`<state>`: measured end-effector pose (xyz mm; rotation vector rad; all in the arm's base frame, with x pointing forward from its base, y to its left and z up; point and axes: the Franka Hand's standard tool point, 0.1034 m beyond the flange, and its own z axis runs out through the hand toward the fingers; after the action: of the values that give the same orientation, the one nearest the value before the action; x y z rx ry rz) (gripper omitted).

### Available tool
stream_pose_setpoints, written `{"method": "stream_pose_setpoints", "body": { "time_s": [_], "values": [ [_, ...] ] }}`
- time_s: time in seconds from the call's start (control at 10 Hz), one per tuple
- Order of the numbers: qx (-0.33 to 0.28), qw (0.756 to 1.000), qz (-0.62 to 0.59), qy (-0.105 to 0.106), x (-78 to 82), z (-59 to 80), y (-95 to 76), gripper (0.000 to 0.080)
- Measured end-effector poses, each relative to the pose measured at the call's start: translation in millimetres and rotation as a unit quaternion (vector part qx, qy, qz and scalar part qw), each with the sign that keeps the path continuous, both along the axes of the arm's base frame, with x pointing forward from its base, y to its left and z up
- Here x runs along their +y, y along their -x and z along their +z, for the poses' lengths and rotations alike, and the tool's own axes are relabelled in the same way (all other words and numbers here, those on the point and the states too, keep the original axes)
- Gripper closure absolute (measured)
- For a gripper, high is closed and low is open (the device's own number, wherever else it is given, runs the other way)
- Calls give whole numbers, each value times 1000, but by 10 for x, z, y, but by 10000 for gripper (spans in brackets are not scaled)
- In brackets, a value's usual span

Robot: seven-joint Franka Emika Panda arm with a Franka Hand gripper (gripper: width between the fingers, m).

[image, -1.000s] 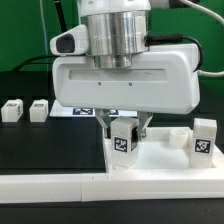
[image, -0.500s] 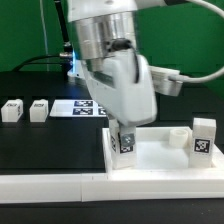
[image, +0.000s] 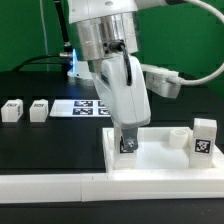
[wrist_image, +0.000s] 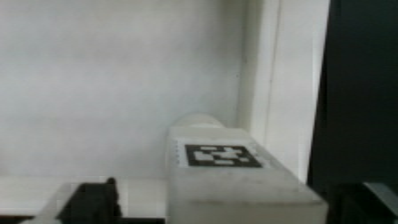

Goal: Assemble square table

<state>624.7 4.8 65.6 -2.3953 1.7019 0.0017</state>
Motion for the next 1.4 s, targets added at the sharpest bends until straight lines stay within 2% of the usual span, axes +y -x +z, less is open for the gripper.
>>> {"method": "stream_pose_setpoints", "body": {
  "time_s": [0.1, 0.5, 0.7, 0.9, 1.0, 1.1, 1.3, 1.4],
  "values": [
    [-7, 997, 79, 15, 23, 23, -14, 169],
    [-28, 974, 222, 34, 28, 19, -9, 151],
    [-44, 922, 380, 68, 2, 30, -23, 151],
    [-69, 857, 501, 95, -1, 21, -44, 151],
    [-73, 852, 509, 101, -16, -2, -27, 151],
    [-71, 862, 492, 98, -14, -2, -26, 151],
    [-68, 872, 475, 97, -15, -5, -24, 476],
    [-65, 888, 445, 93, -17, -6, -24, 476]
  ]
}}
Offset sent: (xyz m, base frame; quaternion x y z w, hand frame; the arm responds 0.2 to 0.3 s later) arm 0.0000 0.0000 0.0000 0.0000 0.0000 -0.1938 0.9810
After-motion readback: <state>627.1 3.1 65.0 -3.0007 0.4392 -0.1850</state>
